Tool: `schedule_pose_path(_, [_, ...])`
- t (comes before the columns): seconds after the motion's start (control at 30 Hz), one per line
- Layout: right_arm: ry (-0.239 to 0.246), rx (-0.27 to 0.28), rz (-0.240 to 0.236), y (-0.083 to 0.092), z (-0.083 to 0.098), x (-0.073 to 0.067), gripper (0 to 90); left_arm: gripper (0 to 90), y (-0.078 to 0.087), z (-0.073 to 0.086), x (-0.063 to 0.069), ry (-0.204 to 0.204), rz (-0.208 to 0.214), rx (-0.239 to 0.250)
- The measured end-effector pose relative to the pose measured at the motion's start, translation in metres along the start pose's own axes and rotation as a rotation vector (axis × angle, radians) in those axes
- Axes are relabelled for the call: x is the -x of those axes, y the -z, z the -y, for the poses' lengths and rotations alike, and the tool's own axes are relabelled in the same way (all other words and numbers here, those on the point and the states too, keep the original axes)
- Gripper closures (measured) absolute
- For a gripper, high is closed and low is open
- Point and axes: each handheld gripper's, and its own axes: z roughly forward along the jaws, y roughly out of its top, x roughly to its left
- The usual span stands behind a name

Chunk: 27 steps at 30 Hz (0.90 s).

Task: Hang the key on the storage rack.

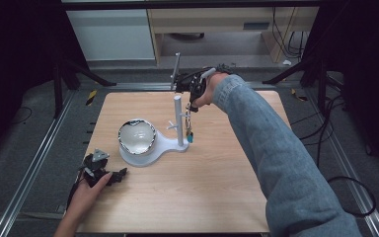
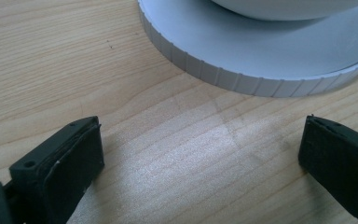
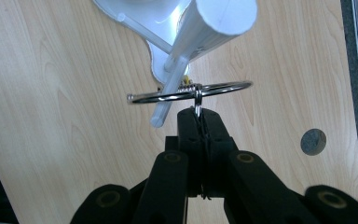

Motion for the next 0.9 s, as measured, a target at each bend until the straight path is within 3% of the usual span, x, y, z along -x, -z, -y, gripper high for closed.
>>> schedule_pose_path(0.77, [-0.024,-0.003,-0.020,-0.016,0.003,0.008,88.3,0.0,0.000,0.000,0.000,0.000,0.000,0.000])
schedule_pose_path(0.9, [-0.032,0.018,-0.005,-0.015,0.003,0.009,85.0,0.0,0.000,0.000,0.000,0.000,0.000,0.000])
